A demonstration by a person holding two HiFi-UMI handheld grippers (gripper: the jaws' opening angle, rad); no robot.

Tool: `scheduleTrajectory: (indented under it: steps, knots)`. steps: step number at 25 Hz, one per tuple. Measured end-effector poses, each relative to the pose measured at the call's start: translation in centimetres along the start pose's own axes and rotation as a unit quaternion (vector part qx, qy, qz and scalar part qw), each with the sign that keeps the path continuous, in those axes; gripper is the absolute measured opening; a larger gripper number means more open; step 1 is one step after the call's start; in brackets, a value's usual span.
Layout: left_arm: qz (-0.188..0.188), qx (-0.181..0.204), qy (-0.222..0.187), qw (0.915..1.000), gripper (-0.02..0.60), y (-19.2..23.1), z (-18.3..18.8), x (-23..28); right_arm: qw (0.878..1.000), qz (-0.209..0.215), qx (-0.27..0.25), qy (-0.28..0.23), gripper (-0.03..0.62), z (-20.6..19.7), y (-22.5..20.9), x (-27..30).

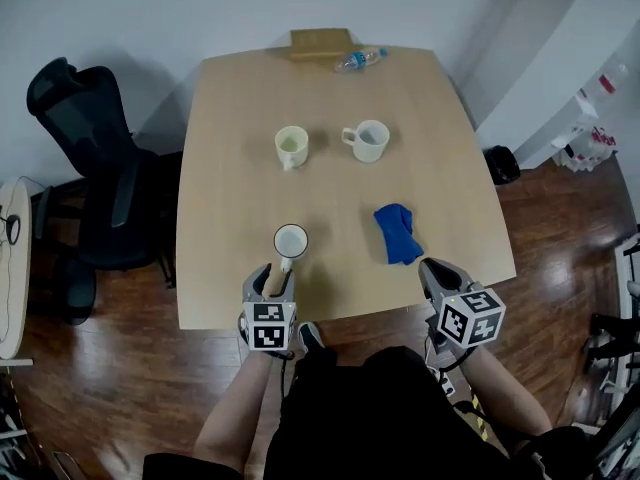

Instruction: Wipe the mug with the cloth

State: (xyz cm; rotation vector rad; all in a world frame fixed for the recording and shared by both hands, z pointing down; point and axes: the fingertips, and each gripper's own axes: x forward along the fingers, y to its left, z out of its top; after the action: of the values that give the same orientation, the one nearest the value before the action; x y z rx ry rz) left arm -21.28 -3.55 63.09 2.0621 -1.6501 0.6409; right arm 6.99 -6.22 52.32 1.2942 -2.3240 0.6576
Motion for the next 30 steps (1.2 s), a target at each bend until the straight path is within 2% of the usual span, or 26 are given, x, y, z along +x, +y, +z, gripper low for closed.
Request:
scheduleTrajectory:
  steps: [1,3,5,9,11,16,18,24,28,30]
  knots:
    - [-0.006,0.001,0.007,1.0,0.189,0.2,-0.3,0.5,1.0,-0.006,-0.007,0.015,0.019,-0.3,-0.3,1.2]
    - [-0.016,0.003,0.022,0.9996,0.189,0.2,-0.8,1.1,0.998,-0.016,-0.022,0.052,0.107,-1.1,-1.2,3.7]
    - [-0.026,0.004,0.035,0.999,0.189,-0.3,-1.2,1.4,0.994,-0.025,-0.045,0.093,0.139,-2.5,-2.3,6.1]
    - [-0.027,0.019,0.054,0.998,0.189,-0.7,-1.2,2.0,0.977,-0.043,-0.129,0.165,0.204,-4.5,-4.6,11.1]
    - [-0.021,0.02,0.065,0.9975,0.189,-1.0,-1.4,2.0,0.967,-0.049,-0.142,0.204,0.216,-5.7,-5.6,12.6]
    - [-0.009,0.009,0.075,0.9971,0.189,-1.2,-1.0,2.7,0.96,-0.041,-0.067,0.269,0.216,-8.1,-7.0,14.5]
    - [-0.003,0.007,0.078,0.9969,0.189,-1.0,-0.9,2.9,0.957,-0.044,-0.06,0.279,0.226,-8.3,-7.5,15.0]
    - [0.01,0.016,0.097,0.9951,0.189,-0.6,-2.0,3.8,0.952,-0.053,-0.041,0.298,0.31,-9.4,-8.3,16.5]
    - [0.022,0.041,0.099,0.994,0.189,0.0,-2.4,4.4,0.952,-0.061,-0.018,0.301,0.304,-10.0,-8.8,17.1]
    - [0.021,0.056,0.097,0.9935,0.189,0.0,-2.4,4.7,0.952,-0.06,-0.009,0.3,0.268,-10.0,-8.8,17.1]
